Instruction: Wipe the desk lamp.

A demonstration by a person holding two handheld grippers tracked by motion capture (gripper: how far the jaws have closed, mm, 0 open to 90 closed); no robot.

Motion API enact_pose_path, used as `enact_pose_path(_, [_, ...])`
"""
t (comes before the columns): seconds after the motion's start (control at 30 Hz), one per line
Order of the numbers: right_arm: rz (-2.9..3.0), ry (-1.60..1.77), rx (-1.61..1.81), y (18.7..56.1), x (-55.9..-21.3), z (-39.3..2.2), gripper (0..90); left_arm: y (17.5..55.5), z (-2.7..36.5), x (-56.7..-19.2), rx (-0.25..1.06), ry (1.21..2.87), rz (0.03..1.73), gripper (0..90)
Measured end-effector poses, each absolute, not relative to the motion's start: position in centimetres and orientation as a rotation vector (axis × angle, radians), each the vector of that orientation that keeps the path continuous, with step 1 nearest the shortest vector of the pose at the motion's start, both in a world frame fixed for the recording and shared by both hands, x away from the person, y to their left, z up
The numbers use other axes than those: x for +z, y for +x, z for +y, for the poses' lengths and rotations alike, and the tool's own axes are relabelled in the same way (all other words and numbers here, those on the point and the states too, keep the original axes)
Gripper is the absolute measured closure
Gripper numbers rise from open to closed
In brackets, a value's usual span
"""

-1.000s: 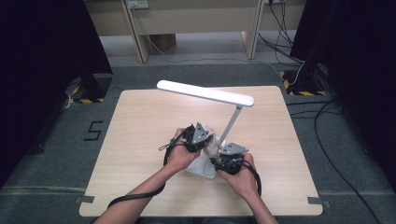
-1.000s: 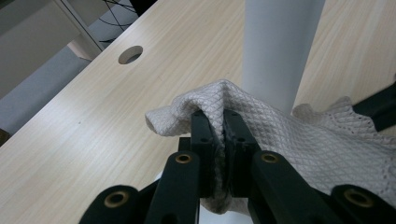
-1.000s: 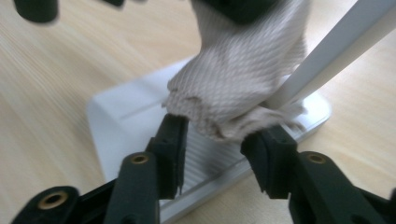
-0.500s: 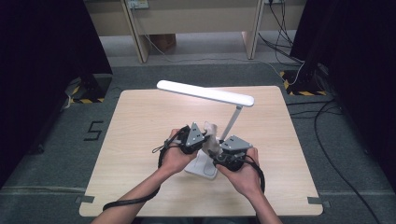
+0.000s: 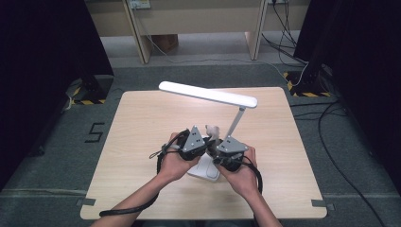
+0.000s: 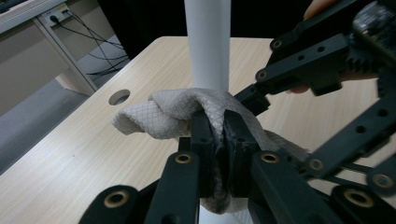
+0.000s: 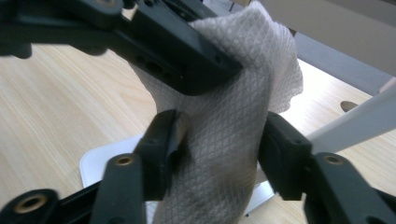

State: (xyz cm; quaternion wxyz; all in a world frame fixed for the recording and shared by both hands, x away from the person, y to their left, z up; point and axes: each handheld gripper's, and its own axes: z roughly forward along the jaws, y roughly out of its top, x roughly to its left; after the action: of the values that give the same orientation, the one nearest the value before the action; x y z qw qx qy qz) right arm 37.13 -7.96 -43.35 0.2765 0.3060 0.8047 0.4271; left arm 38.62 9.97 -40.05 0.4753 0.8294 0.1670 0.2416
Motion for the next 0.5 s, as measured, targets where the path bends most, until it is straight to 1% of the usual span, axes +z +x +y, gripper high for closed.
enact_pose_path(0.13, [2.15, 0.792, 1.189, 37.1, -43.2, -8.1, 65.0, 38.3, 10.1, -39.7, 0.593, 2.022, 0.397, 84.0])
enact_pose_path(0.2, [2.149, 0.773, 1.2, 37.0, -43.0, -8.1, 75.1, 38.3, 10.3, -39.7, 0.592, 2.015, 0.404, 83.9])
enact_pose_path(0.27, [2.152, 0.778, 1.215, 37.0, -43.0, -8.1, 79.0, 38.4, 10.4, -39.6, 0.589, 2.013, 0.406, 83.5])
enact_pose_path(0.33, [2.163, 0.774, 1.211, 37.0, -42.9, -8.1, 80.6, 38.3, 10.4, -39.7, 0.589, 2.013, 0.401, 82.1])
enact_pose_path(0.37, [2.165, 0.774, 1.208, 36.9, -42.9, -8.2, 80.9, 38.3, 10.4, -39.6, 0.588, 2.024, 0.388, 80.2])
enact_pose_path(0.5, [2.168, 0.795, 1.178, 36.5, -42.6, -8.9, 81.1, 37.6, 11.1, -39.2, 0.598, 2.035, 0.331, 59.7])
